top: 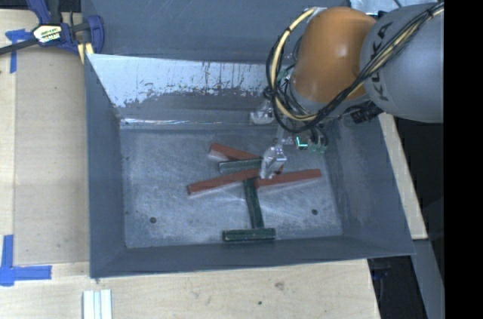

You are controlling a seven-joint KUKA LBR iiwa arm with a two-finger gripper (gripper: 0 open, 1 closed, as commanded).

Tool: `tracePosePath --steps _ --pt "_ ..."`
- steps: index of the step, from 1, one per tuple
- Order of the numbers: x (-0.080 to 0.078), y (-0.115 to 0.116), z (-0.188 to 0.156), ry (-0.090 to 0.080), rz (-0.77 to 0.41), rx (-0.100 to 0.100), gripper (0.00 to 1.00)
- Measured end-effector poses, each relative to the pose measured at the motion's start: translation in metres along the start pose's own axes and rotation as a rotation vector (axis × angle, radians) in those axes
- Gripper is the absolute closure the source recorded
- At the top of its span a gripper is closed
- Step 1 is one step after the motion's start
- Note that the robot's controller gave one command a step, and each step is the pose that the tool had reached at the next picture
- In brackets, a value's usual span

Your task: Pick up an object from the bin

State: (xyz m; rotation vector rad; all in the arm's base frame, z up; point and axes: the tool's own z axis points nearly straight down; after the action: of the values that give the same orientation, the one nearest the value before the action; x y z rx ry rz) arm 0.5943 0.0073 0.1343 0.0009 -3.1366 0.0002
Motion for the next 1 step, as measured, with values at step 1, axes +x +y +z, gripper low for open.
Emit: tracePosePath --steps 1 --pt "-0.002 0.0 -0.0046 -0.008 0.0 0.0 0.0"
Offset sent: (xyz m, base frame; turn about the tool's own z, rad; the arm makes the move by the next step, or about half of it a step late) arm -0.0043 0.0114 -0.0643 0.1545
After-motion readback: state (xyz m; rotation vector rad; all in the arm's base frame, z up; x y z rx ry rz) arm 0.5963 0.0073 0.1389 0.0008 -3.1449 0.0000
